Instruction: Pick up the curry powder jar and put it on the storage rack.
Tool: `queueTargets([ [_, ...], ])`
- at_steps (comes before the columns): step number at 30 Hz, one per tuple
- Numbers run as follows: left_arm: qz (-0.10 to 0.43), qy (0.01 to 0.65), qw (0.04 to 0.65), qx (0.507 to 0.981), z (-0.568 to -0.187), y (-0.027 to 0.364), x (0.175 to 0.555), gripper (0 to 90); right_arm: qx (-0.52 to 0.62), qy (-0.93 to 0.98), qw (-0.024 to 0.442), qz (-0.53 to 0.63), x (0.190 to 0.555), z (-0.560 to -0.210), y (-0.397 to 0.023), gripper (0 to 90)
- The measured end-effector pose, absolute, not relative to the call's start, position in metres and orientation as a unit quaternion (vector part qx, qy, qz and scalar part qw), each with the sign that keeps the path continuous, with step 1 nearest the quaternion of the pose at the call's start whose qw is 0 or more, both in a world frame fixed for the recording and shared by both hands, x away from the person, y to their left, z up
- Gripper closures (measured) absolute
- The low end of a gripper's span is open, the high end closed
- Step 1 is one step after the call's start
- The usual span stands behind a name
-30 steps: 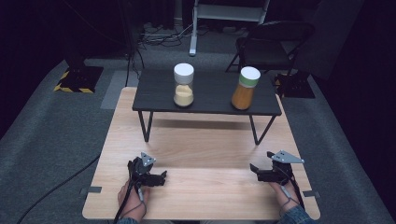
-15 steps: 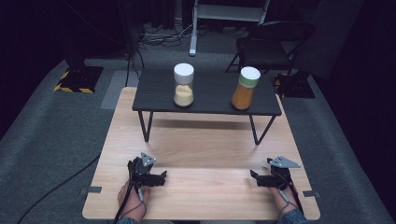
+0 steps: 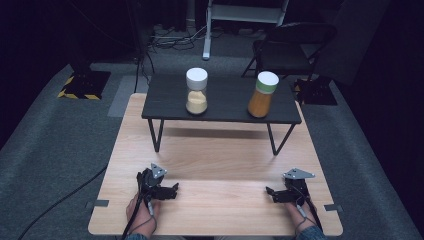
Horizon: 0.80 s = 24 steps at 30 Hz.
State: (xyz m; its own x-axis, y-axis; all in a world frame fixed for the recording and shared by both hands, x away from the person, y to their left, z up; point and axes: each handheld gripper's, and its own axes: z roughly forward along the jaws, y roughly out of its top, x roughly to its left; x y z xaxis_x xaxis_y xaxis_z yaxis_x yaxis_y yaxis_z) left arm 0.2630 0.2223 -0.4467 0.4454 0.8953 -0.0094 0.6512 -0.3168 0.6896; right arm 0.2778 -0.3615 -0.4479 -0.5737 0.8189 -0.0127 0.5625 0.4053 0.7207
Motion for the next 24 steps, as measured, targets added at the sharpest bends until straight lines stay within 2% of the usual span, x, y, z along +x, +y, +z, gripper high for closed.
queueTargets([
  [24, 0.192, 0.490, 0.318, 0.788, -0.4466, 0.2223, 0.2630, 0.2, 0.426, 0.816, 0.187, 0.343, 0.2773, -0.4477, -0.3589, 1.0],
])
